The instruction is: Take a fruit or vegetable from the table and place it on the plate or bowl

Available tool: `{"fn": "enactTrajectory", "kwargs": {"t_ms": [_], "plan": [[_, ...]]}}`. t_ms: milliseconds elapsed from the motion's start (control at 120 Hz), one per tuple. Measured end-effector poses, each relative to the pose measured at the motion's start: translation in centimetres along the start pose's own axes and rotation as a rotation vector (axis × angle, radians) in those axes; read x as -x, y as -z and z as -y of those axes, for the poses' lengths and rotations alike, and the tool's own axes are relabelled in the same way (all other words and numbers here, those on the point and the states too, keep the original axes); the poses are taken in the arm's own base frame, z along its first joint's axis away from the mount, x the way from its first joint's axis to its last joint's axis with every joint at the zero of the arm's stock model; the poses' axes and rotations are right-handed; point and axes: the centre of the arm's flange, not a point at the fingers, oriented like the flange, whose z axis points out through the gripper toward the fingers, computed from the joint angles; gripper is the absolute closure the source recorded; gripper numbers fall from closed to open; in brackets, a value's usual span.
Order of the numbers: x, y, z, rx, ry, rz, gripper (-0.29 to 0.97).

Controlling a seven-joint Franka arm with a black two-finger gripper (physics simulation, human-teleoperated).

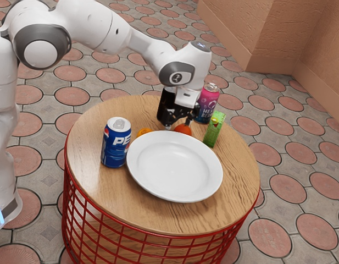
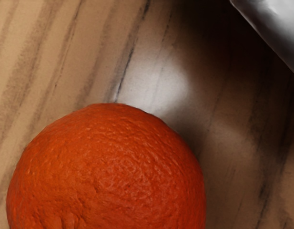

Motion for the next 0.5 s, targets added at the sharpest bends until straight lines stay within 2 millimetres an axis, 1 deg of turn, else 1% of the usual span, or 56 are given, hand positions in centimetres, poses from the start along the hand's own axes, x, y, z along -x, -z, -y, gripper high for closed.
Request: {"fn": "enactTrajectory", "kwargs": {"t_ms": [500], "plan": [[-0.1, -0.11, 0.1, 0.003, 0.006, -0.01, 0.0]]}}
